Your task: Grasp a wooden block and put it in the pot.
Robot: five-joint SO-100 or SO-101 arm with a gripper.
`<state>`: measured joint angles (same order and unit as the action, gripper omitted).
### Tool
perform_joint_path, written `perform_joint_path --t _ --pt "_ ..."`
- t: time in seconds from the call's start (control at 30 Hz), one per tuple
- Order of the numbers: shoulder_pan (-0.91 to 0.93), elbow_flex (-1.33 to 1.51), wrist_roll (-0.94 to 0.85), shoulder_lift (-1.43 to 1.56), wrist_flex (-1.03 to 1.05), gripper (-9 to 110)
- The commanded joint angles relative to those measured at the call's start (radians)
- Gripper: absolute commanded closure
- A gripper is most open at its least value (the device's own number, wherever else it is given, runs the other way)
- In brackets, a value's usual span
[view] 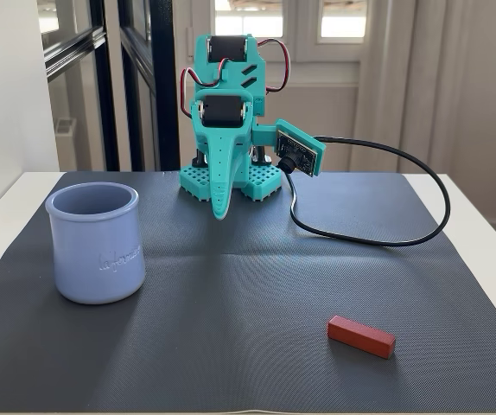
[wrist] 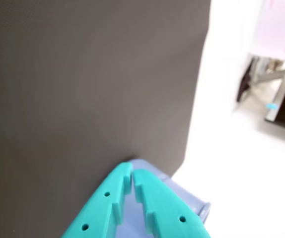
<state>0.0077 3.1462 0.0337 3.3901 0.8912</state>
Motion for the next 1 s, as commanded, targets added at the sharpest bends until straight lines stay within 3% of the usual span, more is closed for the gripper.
perform_joint_path --t 0.0,0.97 --pt "0.0 -0.005 0.003 0.008 -0.003 101" --pt "-0.025 -0.046 0.003 -0.066 -0.012 101"
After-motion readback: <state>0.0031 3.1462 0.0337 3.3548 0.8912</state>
